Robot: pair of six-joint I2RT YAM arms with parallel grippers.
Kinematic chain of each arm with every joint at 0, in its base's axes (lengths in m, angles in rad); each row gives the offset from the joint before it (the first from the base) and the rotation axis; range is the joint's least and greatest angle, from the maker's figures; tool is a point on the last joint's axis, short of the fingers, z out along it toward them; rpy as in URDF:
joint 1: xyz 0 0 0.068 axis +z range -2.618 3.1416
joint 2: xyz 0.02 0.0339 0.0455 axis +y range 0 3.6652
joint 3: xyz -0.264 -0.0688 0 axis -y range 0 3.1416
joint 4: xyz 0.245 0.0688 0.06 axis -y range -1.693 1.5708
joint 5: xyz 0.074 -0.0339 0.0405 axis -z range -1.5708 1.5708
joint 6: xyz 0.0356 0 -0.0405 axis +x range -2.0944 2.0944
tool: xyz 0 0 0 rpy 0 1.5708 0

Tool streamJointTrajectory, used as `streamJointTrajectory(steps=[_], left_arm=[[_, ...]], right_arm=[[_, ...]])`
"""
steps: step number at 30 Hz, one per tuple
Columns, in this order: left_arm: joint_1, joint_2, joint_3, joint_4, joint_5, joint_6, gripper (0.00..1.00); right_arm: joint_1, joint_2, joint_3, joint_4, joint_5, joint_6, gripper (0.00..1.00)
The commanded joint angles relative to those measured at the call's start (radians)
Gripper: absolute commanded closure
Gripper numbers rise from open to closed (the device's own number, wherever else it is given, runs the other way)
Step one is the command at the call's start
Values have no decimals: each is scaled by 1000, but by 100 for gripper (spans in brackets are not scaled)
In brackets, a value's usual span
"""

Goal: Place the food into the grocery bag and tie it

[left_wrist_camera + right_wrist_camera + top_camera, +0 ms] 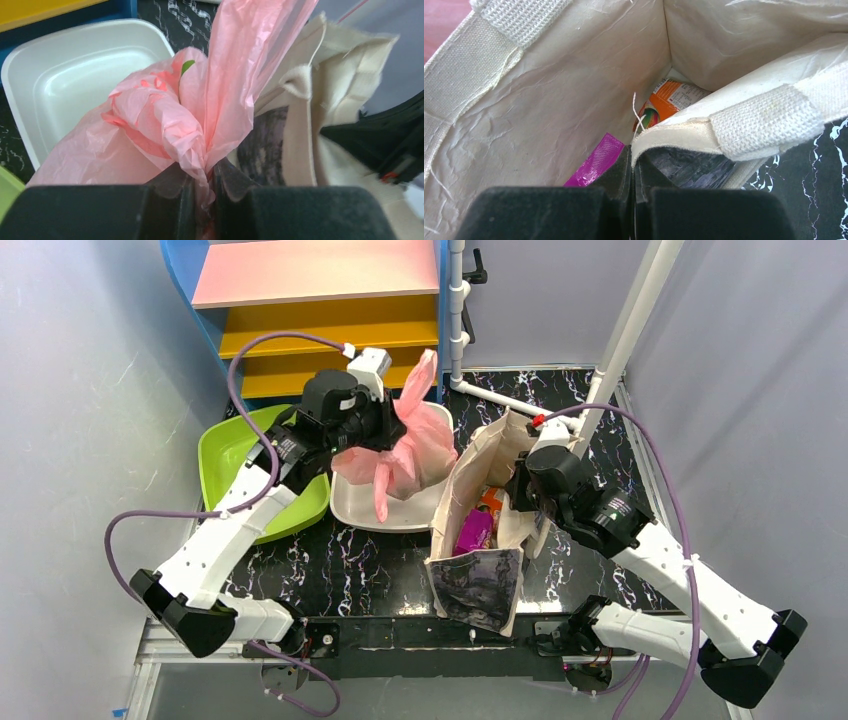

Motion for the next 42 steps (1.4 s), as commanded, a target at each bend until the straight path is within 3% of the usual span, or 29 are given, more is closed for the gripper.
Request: streamJointTrajectory(steps=[1,8,15,20,31,42], left_arm=[[2,-11,186,1,-60,-186,100],[-5,-7,384,88,73,-429,100],[-81,73,513,141,124,-503,100],[-191,132,579,155,68,-524,100],[-291,140,397,397,52,-779,100],[-422,235,364,411,-22,-790,100]], right_arm=[[-6,27,17,45,9,16,99],[-6,0,38,5,69,32,99],[-6,-5,44,-2,78,39,99],[-6,-13,37,-3,81,57,99],[-6,-99,11,-45,134,89,99],[-6,-221,1,-117,176,91,99]])
